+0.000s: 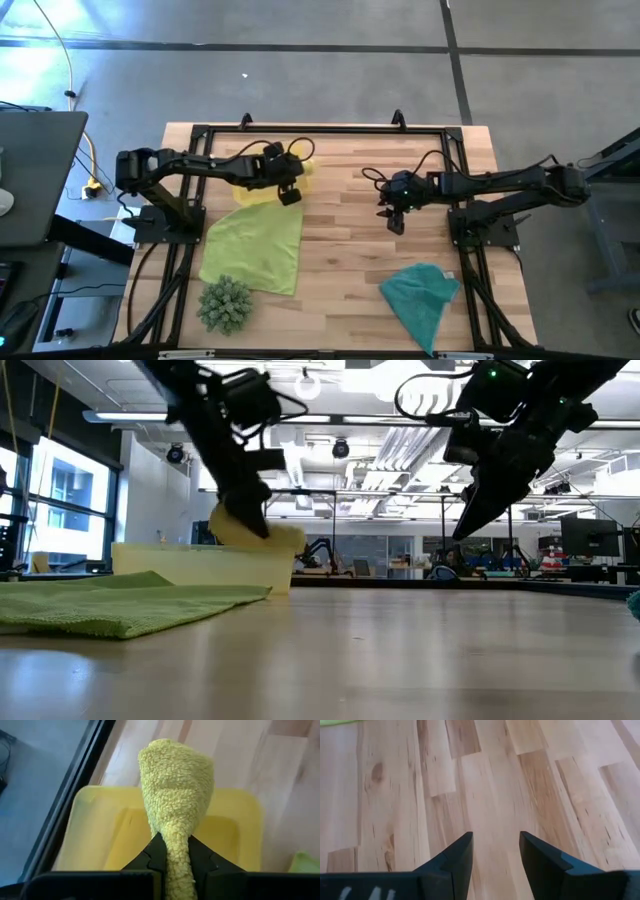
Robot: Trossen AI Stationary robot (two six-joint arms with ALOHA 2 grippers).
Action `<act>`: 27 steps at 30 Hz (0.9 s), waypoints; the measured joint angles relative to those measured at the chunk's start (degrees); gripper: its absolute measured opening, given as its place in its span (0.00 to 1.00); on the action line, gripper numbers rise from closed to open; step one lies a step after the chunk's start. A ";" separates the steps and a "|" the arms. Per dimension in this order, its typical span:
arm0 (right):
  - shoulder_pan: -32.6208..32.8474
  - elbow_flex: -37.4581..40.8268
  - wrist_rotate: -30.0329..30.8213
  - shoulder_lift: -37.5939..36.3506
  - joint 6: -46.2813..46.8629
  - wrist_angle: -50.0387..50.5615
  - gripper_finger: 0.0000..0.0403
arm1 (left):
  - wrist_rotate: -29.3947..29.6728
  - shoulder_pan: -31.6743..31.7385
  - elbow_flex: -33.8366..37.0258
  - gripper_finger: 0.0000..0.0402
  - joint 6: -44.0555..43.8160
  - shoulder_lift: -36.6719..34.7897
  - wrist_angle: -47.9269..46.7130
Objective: Roll microfiber towels into tight, uniform cylinder then place into a basket
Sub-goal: Put the yellow microfiber towel into the yellow bin
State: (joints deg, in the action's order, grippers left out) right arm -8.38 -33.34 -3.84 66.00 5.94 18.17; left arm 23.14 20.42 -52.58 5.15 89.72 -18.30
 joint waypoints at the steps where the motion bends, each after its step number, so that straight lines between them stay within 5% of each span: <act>1: 0.00 0.00 0.00 0.00 0.02 -0.40 0.38 | 0.08 0.22 1.25 0.06 0.06 -0.10 0.99; 16: 0.00 0.00 0.09 0.02 0.02 -3.46 0.38 | -0.32 0.61 5.88 0.06 2.75 -0.61 -4.73; 27: 0.00 0.00 0.36 0.02 0.36 -5.38 0.38 | -7.47 2.04 5.82 0.09 5.88 -0.62 -9.38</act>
State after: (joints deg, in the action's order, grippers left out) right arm -8.38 -33.34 -3.48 66.02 6.30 12.80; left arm 15.68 22.45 -46.76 11.03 89.10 -27.68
